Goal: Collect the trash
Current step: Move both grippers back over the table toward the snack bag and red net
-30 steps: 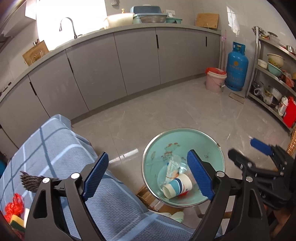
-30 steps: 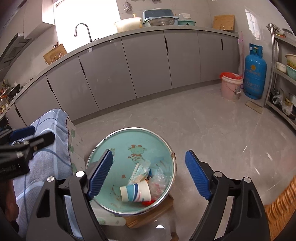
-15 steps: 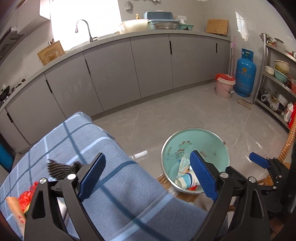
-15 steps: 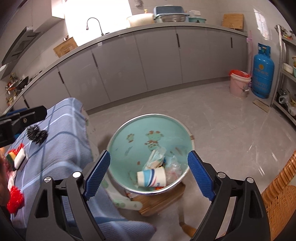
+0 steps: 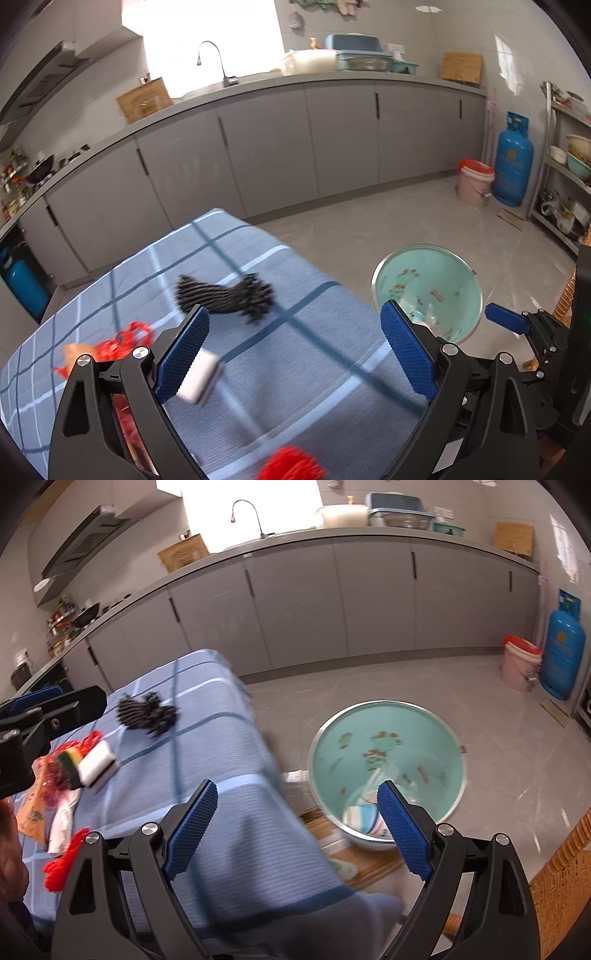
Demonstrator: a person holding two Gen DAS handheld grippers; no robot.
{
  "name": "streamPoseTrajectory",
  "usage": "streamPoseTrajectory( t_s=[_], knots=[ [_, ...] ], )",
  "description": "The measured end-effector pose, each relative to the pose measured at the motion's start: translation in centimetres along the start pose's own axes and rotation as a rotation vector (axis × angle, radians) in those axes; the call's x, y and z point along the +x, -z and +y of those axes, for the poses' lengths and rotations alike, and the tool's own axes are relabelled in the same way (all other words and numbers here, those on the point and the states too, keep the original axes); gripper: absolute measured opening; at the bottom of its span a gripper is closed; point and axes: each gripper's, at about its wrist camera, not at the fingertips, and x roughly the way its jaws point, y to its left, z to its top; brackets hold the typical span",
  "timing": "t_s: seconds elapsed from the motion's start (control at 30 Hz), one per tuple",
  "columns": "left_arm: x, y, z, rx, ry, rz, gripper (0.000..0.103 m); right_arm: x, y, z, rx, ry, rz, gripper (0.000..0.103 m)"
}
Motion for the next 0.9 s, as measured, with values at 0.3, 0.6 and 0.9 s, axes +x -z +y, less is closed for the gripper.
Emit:
streamPoseTrajectory(
  t_s=[0.3, 0.6, 0.9],
  knots=[
    [-3.8, 3.4, 6.1, -0.037, -0.127, -0.026, 0.093, -1.1, 0.7, 5.7, -0.073, -0.035, 0.02, 0.089],
    [-5.5, 7.1, 12.4, -0.119, -0.24, 0.013, 0.094, -1.6, 1.5, 10.3, -0.143, -0.078, 0.046, 0.091],
    [-5.3, 10.5, 17.5, -0.223, -0.331, 0.089, 0.094, -1.9, 2.9, 14.3, -0.185, -0.093, 0.092, 0.091]
  ],
)
